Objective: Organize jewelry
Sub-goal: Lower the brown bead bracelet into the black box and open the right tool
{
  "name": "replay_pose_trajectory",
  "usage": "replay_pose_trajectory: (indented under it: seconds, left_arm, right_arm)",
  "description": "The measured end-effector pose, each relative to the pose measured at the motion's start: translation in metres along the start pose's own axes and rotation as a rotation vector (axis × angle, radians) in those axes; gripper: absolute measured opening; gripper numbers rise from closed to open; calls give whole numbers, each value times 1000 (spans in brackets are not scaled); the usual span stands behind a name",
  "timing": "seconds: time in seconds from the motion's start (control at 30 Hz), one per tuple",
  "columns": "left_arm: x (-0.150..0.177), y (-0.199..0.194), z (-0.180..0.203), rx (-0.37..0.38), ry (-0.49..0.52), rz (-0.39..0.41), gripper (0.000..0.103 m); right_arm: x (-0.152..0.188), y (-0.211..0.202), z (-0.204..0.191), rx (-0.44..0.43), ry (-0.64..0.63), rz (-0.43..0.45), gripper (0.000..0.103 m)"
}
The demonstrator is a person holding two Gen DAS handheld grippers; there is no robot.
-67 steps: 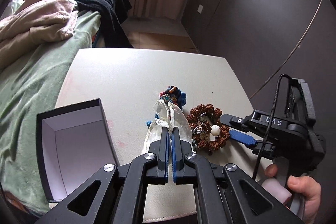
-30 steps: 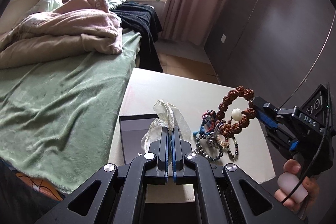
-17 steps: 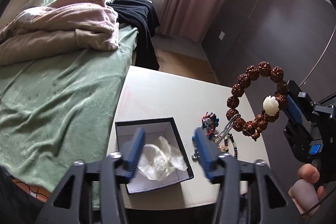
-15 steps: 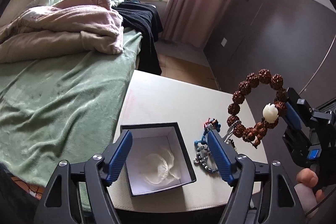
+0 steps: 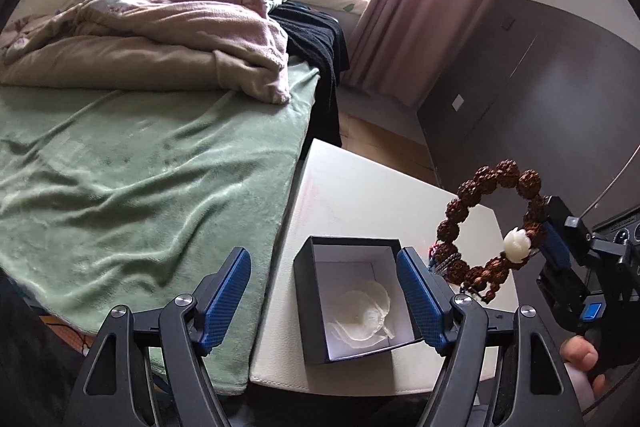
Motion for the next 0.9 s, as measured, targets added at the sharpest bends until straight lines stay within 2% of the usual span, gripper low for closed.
replay_pose_trajectory:
  seconds: [0.13,0.2,0.23,0.27,0.33,0.6,0.9]
  left_arm:
    - [-1,-2,-5,-3,-9,4,76]
    - [0,-1,-7,-2,-15,1,76]
    - [0,-1,-7,-1,-14,0,76]
    - [0,-1,-6,-1,-12,0,76]
    - [0,-1,-3,0,-5,1,76]
    - [5,9,39,32,83,-20,76]
    - [19,36,104,65,260,-84,76]
  right_arm:
    - [11,18,8,62,-14,-70,21]
    - [19,28,7,53,-15,-131,25]
    - [23,33,7,49,-11,-157,37]
    - [25,35,9,57,-9,-173,54]
    - [25,32,14,92,-10,-165,63]
    - [16,-15,49,244,49,-127,63]
    - [18,-59,85,336,139,-132,63]
Point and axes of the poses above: each gripper's, at about its wrist camera, not at the fingertips, and y roughly the way its jaws point, z to its right, x to its underside, the point moved 7 cm from there along y, roughly the way its jaws point, and after that the axes turned 3 degrees about -z, right-handed, at the moved point
